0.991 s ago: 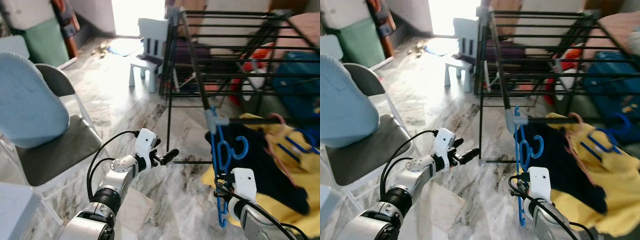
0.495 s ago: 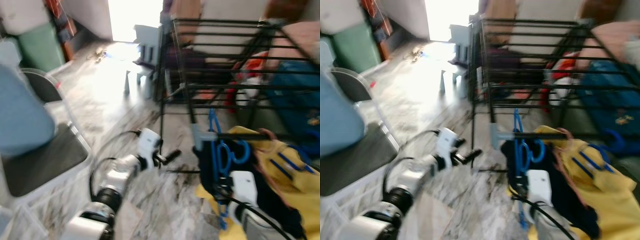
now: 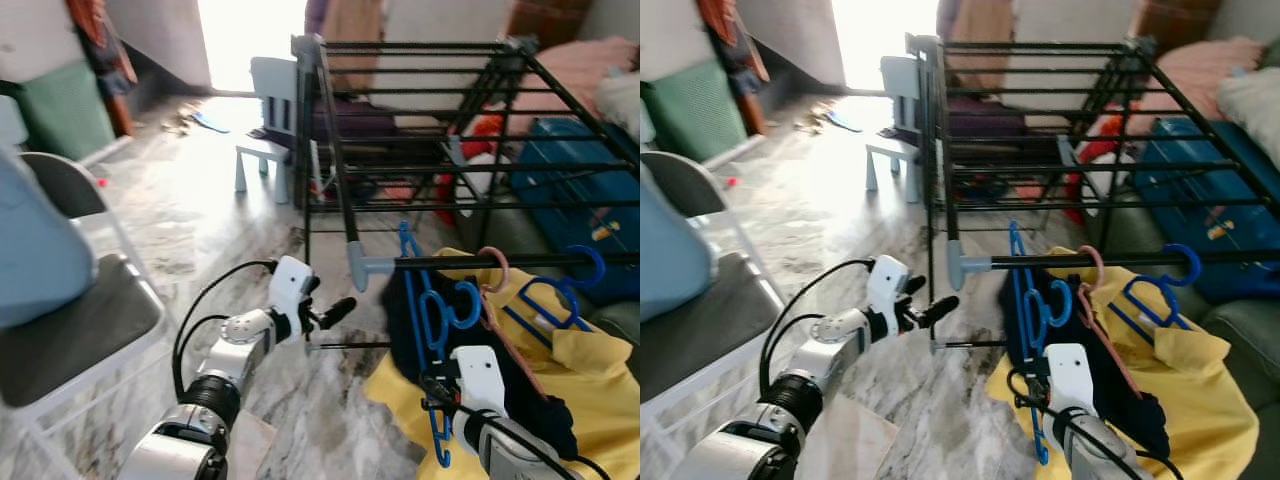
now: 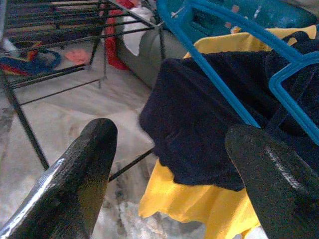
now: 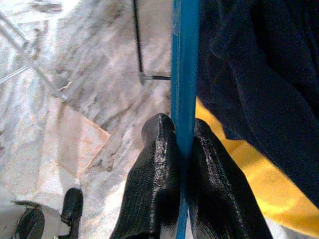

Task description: Hang hanger

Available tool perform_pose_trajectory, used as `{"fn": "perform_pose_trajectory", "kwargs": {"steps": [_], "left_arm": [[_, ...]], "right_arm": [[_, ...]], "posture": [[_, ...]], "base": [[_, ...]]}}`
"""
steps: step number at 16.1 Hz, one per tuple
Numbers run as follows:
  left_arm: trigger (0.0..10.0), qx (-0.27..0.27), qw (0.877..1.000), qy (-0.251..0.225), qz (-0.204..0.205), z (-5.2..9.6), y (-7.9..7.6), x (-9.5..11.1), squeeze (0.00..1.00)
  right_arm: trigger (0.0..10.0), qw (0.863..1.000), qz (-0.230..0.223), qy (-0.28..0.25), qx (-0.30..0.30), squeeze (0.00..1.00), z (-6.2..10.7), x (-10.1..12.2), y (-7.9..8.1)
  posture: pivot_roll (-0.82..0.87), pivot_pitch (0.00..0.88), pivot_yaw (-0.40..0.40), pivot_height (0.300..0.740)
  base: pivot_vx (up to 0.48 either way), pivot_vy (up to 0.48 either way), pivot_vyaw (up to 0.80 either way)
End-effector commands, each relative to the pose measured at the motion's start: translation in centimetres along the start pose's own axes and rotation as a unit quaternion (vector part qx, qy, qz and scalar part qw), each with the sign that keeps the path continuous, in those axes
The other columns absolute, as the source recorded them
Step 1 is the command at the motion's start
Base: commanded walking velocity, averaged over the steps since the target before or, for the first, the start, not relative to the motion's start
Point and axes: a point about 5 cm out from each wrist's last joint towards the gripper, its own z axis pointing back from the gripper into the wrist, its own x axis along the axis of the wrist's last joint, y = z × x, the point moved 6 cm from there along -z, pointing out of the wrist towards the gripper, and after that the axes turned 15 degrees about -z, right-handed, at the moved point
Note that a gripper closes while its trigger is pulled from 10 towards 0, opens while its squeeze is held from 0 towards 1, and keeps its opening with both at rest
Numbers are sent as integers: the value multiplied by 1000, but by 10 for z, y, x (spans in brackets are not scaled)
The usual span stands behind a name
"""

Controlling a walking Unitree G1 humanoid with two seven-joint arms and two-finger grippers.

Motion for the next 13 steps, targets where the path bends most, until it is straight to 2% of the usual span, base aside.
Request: {"fn": "perform_pose_trajectory", "kwargs": {"steps": [1,5,7,8,10,13], "left_arm": [[10000,-5,1000,2,-3,-2,-3,1,0],[10000,-7,1000,4,-3,-3,-4,1,0],[10000,-8,1000,7,-3,-3,-4,1,0],[10000,-10,1000,9,-5,-4,-5,0,0],[10000,-10,1000,7,-4,-4,-5,1,0],[10000,-7,1000,13,0,-3,-4,-2,0]], "right_arm": [[10000,1000,13,-10,6,0,5,7,4],[10000,1000,11,-17,24,0,3,17,14],[10000,1000,8,-14,22,0,-2,22,15],[10000,999,22,-16,27,0,-9,29,19],[10000,999,30,-22,37,0,-12,40,25],[10000,999,29,-12,44,0,-20,44,31]], "posture": [[-64,0,-25,740],[-66,0,-23,740],[-64,0,-22,740],[-60,0,-24,740],[-55,0,-29,740],[-57,0,-32,740]], "base": [[0,0,0],[0,0,0],[0,0,0],[0,0,0],[0,0,0],[0,0,0]]}}
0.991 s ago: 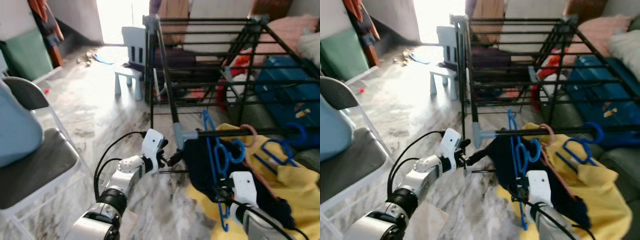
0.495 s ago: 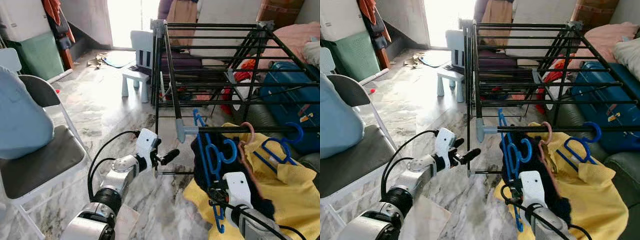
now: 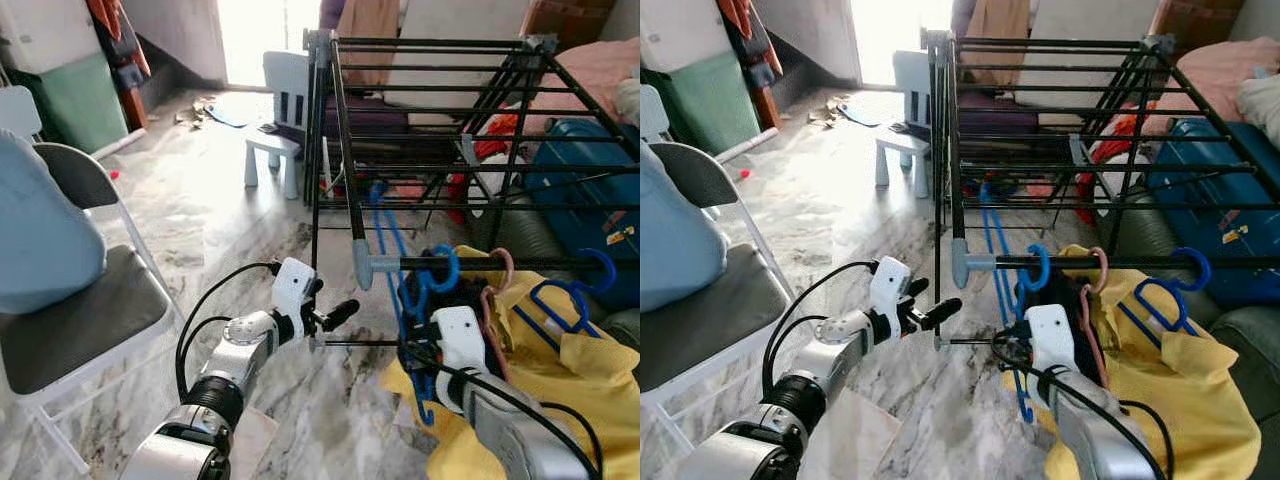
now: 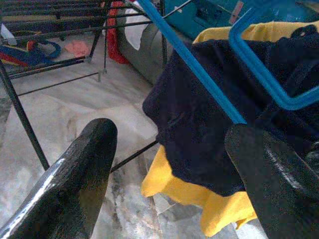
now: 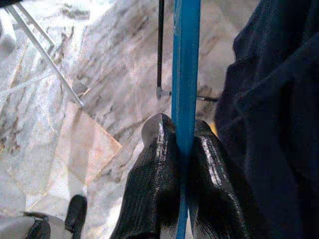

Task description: Hang hanger

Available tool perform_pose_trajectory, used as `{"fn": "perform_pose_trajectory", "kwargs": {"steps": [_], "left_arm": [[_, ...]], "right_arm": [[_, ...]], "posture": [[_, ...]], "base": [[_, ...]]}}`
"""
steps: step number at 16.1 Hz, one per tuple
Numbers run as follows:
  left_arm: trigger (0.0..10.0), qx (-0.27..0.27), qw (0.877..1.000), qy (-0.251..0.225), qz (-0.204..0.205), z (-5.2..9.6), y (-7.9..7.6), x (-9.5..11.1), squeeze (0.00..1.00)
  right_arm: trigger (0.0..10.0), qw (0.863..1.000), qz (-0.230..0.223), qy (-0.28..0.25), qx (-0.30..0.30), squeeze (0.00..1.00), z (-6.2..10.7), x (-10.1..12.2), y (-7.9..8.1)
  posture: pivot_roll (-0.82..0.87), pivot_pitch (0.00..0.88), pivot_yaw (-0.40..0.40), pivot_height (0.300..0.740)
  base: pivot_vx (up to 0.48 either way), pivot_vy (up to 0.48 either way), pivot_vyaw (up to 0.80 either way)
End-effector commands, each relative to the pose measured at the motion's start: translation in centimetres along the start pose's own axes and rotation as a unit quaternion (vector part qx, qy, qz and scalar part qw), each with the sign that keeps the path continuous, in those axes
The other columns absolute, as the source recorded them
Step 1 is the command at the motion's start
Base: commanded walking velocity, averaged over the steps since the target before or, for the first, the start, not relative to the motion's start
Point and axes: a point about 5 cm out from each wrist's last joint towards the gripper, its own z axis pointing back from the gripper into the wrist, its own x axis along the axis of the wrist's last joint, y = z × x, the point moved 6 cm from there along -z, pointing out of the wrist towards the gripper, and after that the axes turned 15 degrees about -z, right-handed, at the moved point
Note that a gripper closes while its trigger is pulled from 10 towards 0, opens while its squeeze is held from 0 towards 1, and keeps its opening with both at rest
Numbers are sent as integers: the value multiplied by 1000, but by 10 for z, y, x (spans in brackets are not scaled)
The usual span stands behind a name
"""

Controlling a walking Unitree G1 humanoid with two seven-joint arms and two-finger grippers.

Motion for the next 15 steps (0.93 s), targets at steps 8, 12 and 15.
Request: {"fn": "perform_pose_trajectory", "kwargs": {"steps": [8,12,15], "left_arm": [[10000,-10,1000,18,-6,-2,-5,-4,0],[10000,-13,1000,26,-2,-2,-7,-8,0],[10000,-17,999,30,-2,-2,-8,-9,0]], "right_arm": [[10000,997,-42,69,10,0,-21,-22,2],[10000,998,-24,47,-22,1000,-15,-25,-14],[10000,999,-31,19,-40,1000,-4,-22,-25]], "posture": [[-48,0,-50,740],[-53,0,-51,740],[-59,0,-47,740]], "base": [[0,0,0],[0,0,0],[0,0,0]]}}
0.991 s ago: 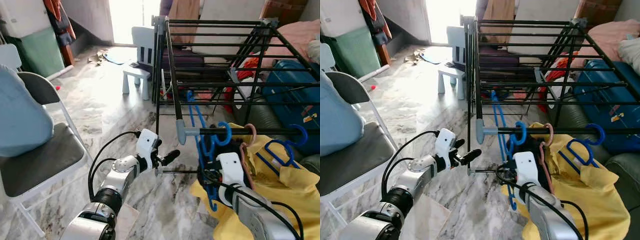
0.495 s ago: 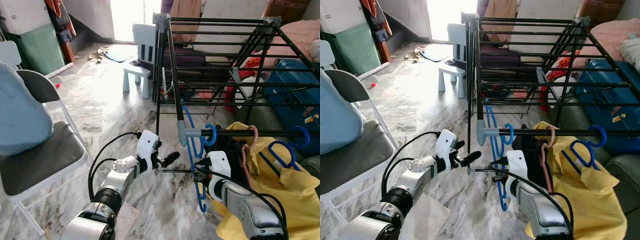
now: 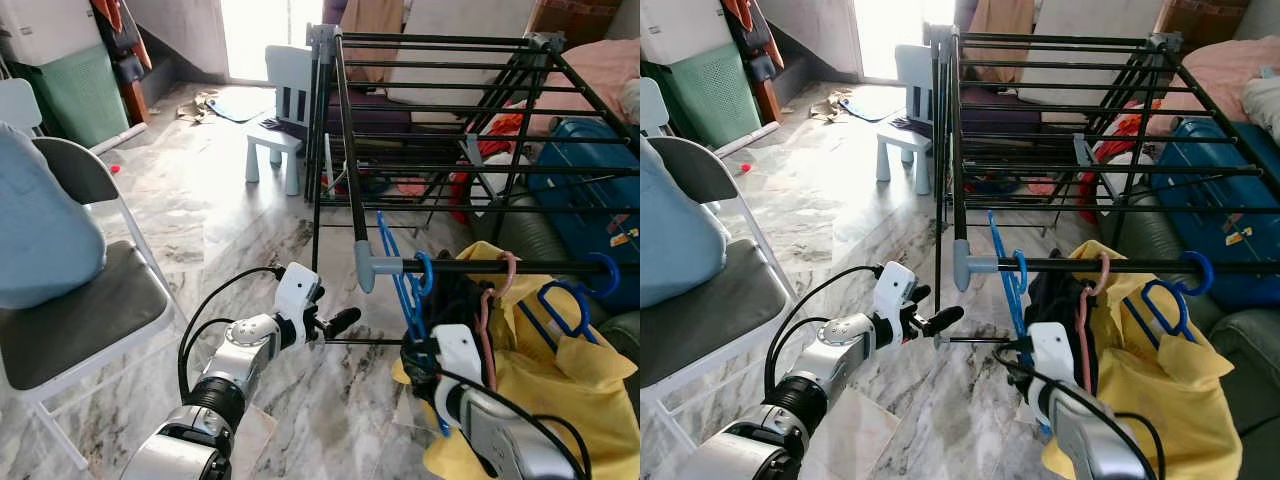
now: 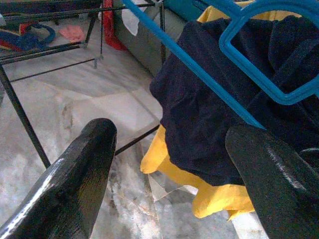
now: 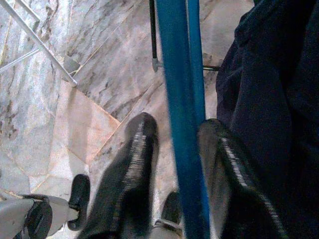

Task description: Hang hanger

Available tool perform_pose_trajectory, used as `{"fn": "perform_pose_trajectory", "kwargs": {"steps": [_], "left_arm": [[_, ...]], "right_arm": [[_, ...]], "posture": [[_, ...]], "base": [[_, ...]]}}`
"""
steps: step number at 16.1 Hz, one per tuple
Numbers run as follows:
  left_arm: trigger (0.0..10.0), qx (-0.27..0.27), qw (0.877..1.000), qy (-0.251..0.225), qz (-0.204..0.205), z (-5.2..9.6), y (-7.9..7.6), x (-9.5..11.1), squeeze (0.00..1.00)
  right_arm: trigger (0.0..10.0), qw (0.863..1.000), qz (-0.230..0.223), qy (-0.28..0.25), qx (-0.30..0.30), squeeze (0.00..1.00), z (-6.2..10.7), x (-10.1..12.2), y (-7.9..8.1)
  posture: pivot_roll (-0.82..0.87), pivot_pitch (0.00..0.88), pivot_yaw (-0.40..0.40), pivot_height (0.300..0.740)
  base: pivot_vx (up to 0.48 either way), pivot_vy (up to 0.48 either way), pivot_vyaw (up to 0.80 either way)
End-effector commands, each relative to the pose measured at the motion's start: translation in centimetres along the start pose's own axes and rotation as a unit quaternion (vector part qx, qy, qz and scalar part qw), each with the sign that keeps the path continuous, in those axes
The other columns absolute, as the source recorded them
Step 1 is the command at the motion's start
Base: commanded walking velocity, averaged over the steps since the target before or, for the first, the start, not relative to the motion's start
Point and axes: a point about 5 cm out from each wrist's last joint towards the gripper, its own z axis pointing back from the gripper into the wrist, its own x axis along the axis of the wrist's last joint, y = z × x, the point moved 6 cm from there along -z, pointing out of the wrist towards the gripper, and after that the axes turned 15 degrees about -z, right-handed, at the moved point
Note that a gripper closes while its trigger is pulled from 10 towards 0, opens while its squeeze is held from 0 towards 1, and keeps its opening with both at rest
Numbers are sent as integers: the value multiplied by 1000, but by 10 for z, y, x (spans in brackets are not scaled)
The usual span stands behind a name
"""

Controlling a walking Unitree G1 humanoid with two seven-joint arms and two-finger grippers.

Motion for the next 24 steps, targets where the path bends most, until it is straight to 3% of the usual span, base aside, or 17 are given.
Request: {"fn": "perform_pose_trajectory", "kwargs": {"steps": [1,8,13,16,19,24], "left_arm": [[10000,-3,1000,7,-3,0,-1,-2,0],[10000,-11,1000,15,-11,-2,-3,-2,0],[10000,-14,1000,19,-15,-2,-3,-3,0],[10000,-12,1000,20,-17,-2,-2,-3,0],[10000,-10,1000,22,-17,-1,-1,-4,0],[10000,-13,999,25,-19,-1,-1,-5,0]], "right_arm": [[10000,1000,-1,-27,-11,1000,6,10,-5],[10000,997,5,-72,-17,1000,28,21,-15],[10000,997,-3,-69,-22,1000,28,16,-14],[10000,995,-15,-98,-20,1000,32,23,-11],[10000,990,-26,-135,21,1000,47,34,0],[10000,987,-23,-158,31,1000,69,36,-6]], "posture": [[-64,0,-42,740],[-68,0,-34,740],[-70,0,-32,740],[-65,0,-31,740],[-69,0,-29,740],[-79,0,-21,740]], "base": [[0,0,0],[0,0,0],[0,0,0],[0,0,0],[0,0,0],[0,0,0]]}}
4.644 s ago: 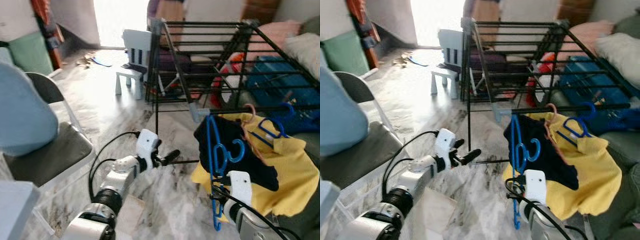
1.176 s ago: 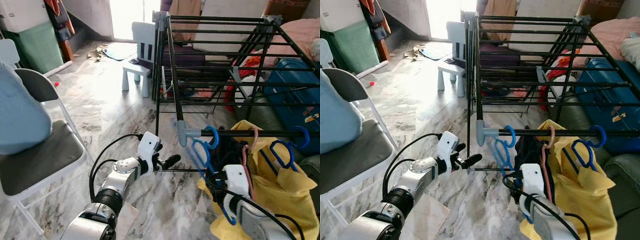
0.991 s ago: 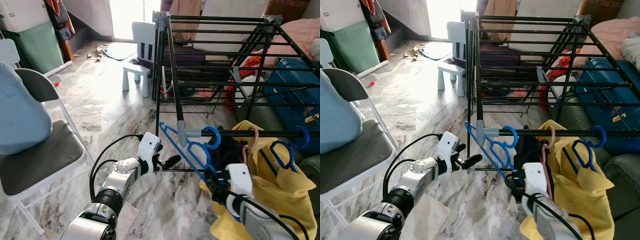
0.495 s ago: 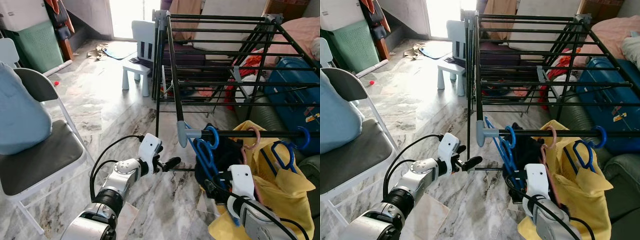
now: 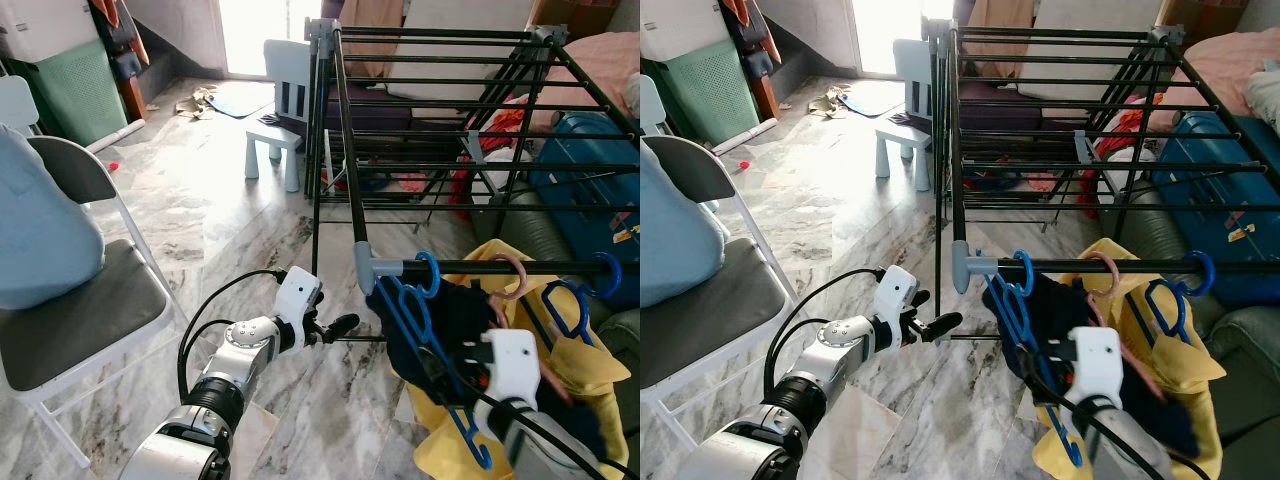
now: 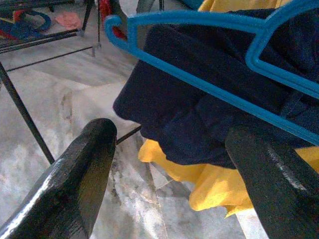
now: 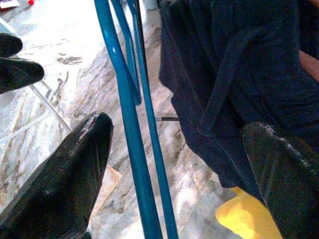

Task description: Hang hanger

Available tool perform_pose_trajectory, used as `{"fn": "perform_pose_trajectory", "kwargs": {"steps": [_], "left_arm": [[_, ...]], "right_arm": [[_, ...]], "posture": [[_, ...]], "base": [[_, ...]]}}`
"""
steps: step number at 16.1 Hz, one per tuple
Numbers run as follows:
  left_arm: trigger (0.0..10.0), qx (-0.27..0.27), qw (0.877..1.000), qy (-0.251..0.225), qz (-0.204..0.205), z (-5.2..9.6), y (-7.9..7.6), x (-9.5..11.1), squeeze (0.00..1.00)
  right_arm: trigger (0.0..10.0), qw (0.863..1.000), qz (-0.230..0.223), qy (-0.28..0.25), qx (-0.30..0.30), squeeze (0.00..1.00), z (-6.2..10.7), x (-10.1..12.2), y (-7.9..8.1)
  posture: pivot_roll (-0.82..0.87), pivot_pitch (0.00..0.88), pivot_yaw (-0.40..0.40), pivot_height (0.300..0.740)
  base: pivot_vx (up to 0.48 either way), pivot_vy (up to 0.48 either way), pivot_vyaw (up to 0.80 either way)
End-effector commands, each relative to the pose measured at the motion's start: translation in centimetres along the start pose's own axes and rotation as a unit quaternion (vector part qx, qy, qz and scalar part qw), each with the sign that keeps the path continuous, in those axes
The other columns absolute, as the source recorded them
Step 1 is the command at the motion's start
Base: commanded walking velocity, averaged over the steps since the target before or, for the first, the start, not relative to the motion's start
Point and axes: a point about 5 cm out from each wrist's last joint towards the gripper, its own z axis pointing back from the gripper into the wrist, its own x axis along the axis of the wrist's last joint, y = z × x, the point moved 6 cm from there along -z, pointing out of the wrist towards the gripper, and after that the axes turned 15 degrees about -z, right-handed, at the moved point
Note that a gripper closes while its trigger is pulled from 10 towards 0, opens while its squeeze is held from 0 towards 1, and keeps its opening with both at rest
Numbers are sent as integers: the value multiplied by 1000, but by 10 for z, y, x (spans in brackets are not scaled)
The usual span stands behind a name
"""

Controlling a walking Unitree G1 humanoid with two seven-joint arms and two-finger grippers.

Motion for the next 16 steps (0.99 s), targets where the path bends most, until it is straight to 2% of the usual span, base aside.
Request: {"fn": "perform_pose_trajectory", "kwargs": {"steps": [1,3,4,5,6,9,12,16], "left_arm": [[10000,-5,1000,6,-10,-2,0,3,0],[10000,-4,1000,7,-13,-3,1,4,0],[10000,2,1000,6,-24,-3,3,5,0],[10000,10,999,4,-33,-3,5,7,0],[10000,14,999,0,-36,-3,6,9,0],[10000,15,999,1,-34,-1,6,7,0],[10000,13,999,-1,-40,-2,6,8,0],[10000,16,999,-10,-41,-1,8,11,0]], "right_arm": [[10000,999,12,-28,7,1000,7,12,2],[10000,999,23,-35,10,1000,9,14,3],[10000,998,32,-45,14,804,11,15,5],[10000,998,34,-55,14,733,11,17,6],[10000,998,29,-61,12,0,11,17,6],[10000,998,33,-55,7,0,8,11,6],[10000,997,34,-72,16,0,6,17,11],[10000,994,28,-102,4,0,10,26,7]], "posture": [[-83,0,-18,740],[-84,0,-17,740],[-84,0,-17,740],[-85,0,-16,740],[-81,0,-18,740],[-81,0,-18,740],[-78,0,-17,740],[-80,0,-17,740]], "base": [[0,0,0],[0,0,0],[0,0,0],[0,0,0],[0,0,0],[0,0,0],[0,0,0],[0,0,0]]}}
